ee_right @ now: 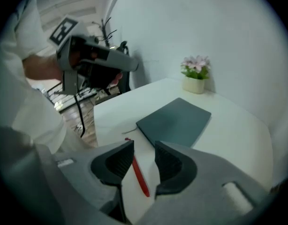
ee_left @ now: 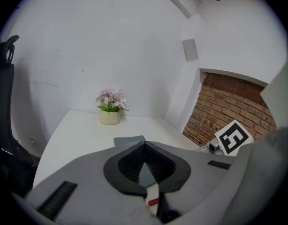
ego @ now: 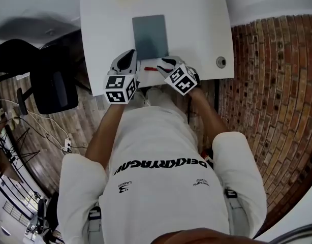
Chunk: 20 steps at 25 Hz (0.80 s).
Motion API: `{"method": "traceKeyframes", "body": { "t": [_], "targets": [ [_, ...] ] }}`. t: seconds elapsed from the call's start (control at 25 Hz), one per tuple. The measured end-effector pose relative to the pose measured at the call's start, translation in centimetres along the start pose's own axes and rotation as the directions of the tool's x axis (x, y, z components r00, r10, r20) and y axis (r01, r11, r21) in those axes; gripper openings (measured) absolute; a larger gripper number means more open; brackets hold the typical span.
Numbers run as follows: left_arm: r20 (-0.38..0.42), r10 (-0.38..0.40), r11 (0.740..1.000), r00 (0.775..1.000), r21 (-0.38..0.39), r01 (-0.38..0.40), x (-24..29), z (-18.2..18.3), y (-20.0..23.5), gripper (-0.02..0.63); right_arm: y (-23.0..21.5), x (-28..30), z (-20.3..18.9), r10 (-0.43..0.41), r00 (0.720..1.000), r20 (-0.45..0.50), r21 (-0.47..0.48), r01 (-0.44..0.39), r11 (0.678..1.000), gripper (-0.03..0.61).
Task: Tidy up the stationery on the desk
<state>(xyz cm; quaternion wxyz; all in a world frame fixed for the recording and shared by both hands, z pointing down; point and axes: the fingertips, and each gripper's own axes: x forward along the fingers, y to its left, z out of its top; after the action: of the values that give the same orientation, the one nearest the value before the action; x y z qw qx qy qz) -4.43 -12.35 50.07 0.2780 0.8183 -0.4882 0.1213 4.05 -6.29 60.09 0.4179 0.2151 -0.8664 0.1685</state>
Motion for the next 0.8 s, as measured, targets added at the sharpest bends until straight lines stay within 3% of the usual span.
{"method": "traceKeyframes", "body": {
  "t": [0.16,0.28,0.48,0.8],
  "targets": [
    [0.023,-0.026,0.998,0.999,0.064,0.024,-1.3,0.0,-1.2,-0.003,2.3,1.8,-2.4,0.040,0.987,-0.154,-0.243,-0.077,0.967,0.137],
    [0.030,-0.037,0.996,0.999,0.087,0.034,-2.2,-0.3,-1.9,-0.003,3.2,2.7,-3.7,0.049,0.972,-0.229,-0.347,-0.128,0.929,0.123],
    [0.035,-0.038,0.995,0.999,0.095,0.035,-2.9,-0.7,-2.5,-0.003,3.2,4.0,-5.2,0.074,0.947,-0.313,-0.374,-0.194,0.907,0.120],
    [0.034,-0.033,0.994,0.999,0.104,0.029,-3.3,-1.2,-2.0,-0.003,2.9,5.1,-5.9,0.080,0.920,-0.383,-0.357,-0.227,0.906,0.099]
  ]
}}
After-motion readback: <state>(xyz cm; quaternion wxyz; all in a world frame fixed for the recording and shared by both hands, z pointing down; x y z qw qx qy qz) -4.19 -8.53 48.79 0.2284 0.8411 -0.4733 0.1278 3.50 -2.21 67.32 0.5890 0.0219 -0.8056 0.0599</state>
